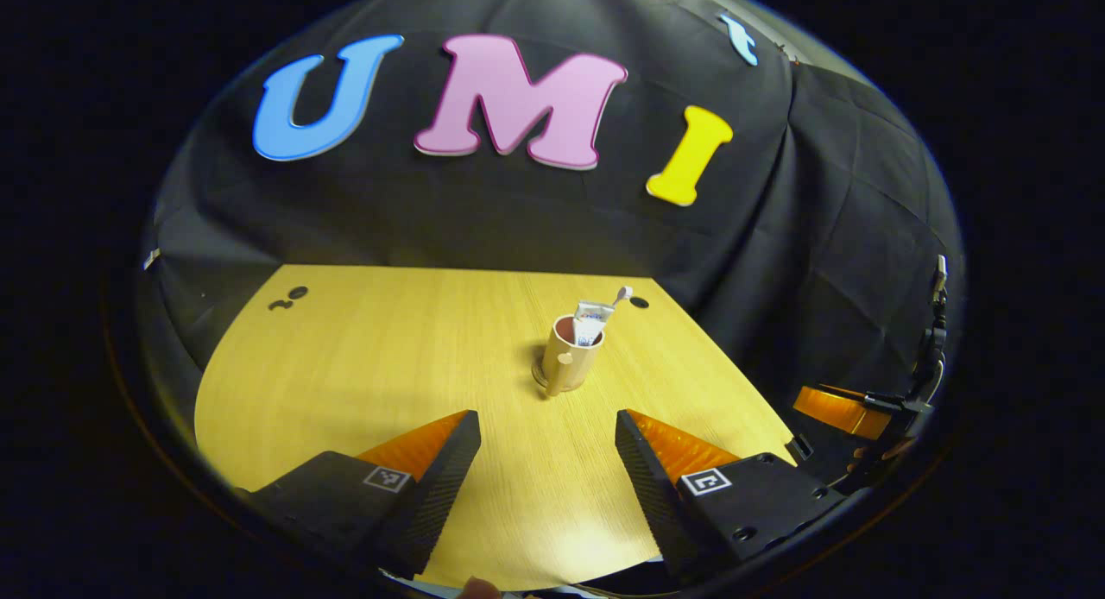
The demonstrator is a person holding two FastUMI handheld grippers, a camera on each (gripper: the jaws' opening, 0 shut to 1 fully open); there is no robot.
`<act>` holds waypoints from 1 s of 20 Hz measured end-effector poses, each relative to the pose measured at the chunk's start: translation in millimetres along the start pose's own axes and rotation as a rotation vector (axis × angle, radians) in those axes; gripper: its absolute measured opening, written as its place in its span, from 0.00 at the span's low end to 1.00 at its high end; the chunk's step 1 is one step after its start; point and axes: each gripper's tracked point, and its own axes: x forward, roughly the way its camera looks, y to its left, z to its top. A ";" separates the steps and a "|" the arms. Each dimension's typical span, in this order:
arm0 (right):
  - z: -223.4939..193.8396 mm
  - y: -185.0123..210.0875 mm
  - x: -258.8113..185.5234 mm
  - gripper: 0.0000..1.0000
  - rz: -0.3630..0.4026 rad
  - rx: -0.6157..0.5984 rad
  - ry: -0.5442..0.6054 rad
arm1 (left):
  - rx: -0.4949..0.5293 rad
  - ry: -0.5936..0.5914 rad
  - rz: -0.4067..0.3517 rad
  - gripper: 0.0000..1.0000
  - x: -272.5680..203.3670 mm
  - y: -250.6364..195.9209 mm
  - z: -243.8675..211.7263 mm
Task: Put the toothbrush and toothpaste on the desktop into the cup, then pick up the cup and place it on the coaster on the desktop.
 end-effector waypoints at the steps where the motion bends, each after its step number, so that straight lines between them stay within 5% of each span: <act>1: -2.5 10.6 -7.8 0.98 0.015 -0.013 0.000 | 0.013 -0.039 0.020 0.98 -20.2 5.4 -1.1; 10: -20.0 87.0 -75.8 0.98 0.115 -0.114 -0.088 | -0.007 -0.399 0.164 0.97 -164.5 34.8 -0.7; 20: -53.9 128.1 -116.5 0.98 0.167 -0.145 -0.087 | 0.027 -0.430 0.190 0.97 -209.8 38.6 -20.3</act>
